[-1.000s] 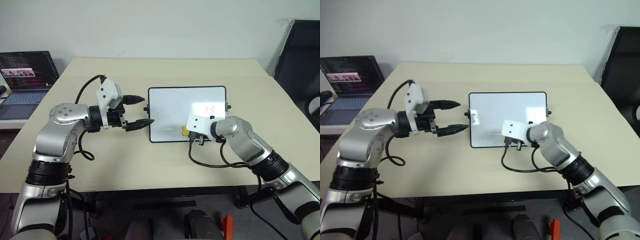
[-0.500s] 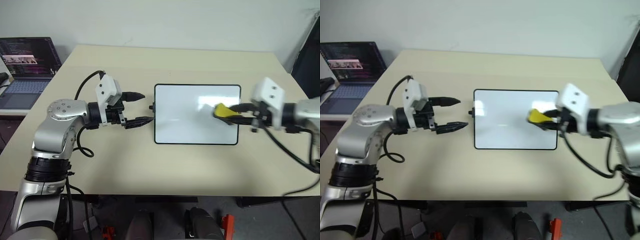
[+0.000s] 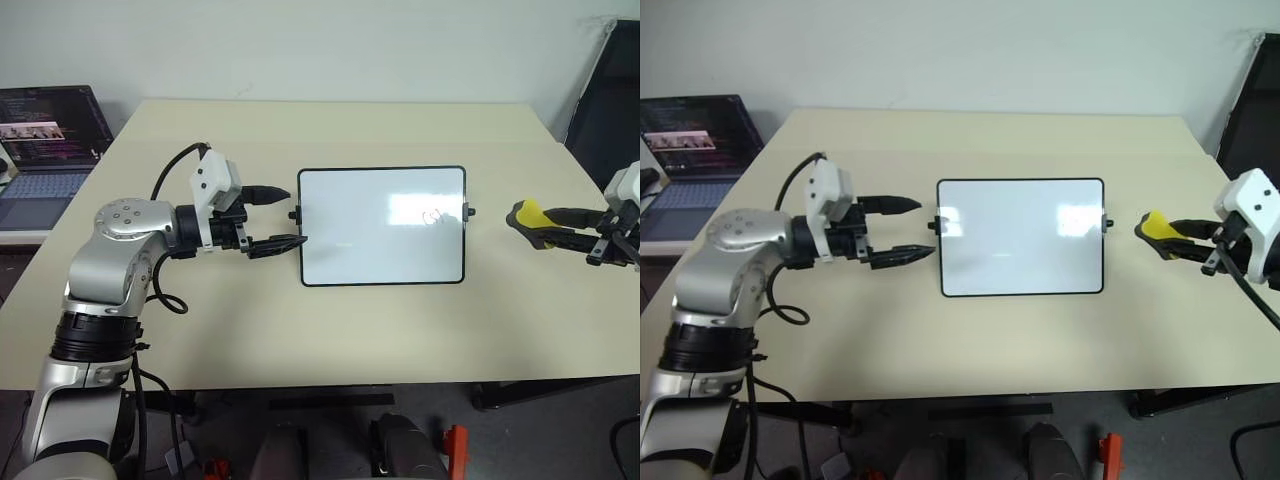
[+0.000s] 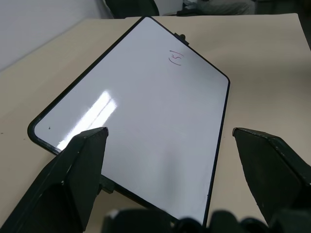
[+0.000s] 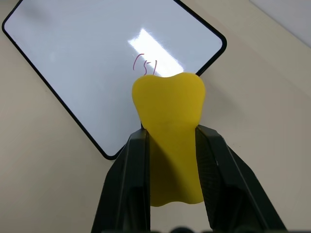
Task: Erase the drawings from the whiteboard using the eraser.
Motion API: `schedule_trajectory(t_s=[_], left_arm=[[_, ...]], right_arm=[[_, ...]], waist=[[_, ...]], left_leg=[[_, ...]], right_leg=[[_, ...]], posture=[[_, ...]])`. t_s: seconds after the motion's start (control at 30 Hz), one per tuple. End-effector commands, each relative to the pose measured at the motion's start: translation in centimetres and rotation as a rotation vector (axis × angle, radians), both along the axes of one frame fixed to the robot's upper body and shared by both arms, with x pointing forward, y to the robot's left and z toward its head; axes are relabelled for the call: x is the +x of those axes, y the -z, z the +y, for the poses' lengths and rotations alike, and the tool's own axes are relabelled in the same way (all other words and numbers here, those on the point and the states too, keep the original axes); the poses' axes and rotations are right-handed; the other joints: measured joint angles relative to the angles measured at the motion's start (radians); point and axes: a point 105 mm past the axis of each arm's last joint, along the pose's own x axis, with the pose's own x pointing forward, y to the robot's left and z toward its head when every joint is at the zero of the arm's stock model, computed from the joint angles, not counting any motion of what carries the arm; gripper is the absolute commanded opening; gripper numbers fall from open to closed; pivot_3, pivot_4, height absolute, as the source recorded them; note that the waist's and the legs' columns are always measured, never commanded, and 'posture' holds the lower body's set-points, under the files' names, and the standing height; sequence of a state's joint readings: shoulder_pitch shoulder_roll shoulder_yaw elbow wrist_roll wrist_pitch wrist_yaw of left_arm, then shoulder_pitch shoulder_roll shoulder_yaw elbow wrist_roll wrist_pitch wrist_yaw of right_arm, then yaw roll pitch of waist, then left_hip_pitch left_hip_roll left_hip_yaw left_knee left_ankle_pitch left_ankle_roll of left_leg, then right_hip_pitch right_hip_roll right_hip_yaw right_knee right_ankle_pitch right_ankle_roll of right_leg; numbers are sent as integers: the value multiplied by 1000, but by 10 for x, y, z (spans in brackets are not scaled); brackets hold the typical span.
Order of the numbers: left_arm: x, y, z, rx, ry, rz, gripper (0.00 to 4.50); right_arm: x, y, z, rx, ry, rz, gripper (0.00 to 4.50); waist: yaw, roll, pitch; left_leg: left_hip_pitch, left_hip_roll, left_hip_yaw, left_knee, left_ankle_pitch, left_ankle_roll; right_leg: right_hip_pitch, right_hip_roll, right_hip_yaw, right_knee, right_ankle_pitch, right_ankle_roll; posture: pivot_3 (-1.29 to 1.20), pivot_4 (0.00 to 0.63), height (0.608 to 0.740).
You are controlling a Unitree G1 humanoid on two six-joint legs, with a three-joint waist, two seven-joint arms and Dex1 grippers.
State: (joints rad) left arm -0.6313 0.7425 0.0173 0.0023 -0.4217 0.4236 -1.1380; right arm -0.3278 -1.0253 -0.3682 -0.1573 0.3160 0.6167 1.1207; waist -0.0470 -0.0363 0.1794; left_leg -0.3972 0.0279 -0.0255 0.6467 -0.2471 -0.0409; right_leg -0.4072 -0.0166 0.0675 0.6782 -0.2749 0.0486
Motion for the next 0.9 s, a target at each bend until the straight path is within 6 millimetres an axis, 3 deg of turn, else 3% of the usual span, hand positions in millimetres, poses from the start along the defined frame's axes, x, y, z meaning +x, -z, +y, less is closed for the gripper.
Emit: schedule_trajectory(t_s=[0.03, 0.27, 0.73, 0.9], left_arm=[[-3, -23, 3, -20, 3, -83, 4500], [-5, -23, 5, -28, -4, -80, 4500], [-5, -20, 4, -34, -8, -70, 4500], [-6, -20, 4, -36, -9, -68, 4500]], right_arm=[[0, -13, 1, -20, -12, -53, 973], [-4, 4, -2, -73, -6, 30, 973], [-3, 6, -9, -70, 22, 34, 973], [5, -6, -23, -71, 94, -24, 973]], waist=[[0, 0, 0], [3, 0, 0], [3, 1, 0], [3, 1, 0]], left_leg=[[0, 0, 0, 0, 0, 0], [-1, 0, 0, 0, 0, 0], [0, 0, 0, 0, 0, 0], [0, 0, 0, 0, 0, 0]], right_leg=[[0, 0, 0, 0, 0, 0], [0, 0, -1, 0, 0, 0], [0, 0, -1, 0, 0, 0], [0, 0, 0, 0, 0, 0]], posture=[[0, 150, 740], [0, 150, 740], [0, 150, 740], [0, 150, 740]])
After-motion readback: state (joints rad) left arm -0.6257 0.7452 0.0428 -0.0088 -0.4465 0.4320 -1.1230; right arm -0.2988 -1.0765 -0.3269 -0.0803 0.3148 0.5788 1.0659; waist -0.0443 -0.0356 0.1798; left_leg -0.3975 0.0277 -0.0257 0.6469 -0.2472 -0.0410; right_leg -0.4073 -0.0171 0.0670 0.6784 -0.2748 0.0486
